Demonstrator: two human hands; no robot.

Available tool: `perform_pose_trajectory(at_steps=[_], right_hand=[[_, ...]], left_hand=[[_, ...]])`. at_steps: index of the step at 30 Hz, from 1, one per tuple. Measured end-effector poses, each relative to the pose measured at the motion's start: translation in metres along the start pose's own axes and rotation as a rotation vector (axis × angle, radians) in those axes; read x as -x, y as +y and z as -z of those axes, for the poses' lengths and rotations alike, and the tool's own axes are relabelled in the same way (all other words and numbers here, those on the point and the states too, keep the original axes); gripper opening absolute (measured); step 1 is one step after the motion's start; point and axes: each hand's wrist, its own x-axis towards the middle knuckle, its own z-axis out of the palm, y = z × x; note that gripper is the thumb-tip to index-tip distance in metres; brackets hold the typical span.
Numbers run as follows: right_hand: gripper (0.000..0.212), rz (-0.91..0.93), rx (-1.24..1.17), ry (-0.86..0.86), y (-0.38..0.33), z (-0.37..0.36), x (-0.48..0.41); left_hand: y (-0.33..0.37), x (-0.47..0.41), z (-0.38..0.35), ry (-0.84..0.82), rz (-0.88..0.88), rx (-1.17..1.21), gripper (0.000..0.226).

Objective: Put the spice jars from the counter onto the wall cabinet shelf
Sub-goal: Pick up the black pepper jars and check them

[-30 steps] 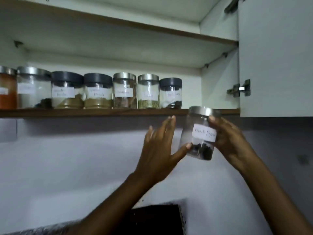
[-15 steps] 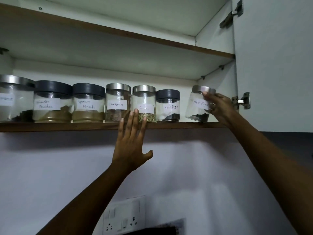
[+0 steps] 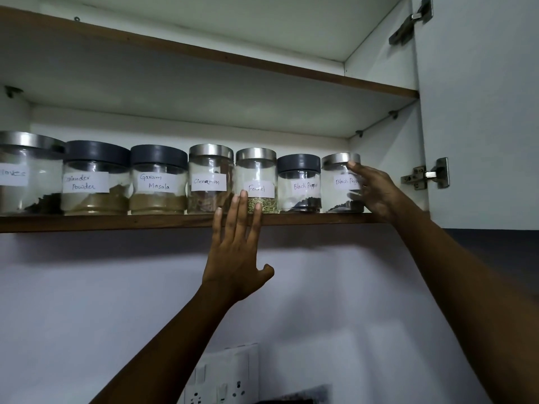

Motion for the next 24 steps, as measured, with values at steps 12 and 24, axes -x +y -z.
perform_pose_trajectory(at_steps=[12,24], right_hand=[[0.033,0.017,0.027,0.04,0.012,-0.011,-0.004],[0.059,0.245,0.286,0.483,0.033,-0.019,0.051]], left_hand=[[-0.004,-0.002,-0.002,-0.048,-0.012,0.014,0.113],[-0.008,-0.006,0.0,-0.145,-0.047,-0.019,0.116]])
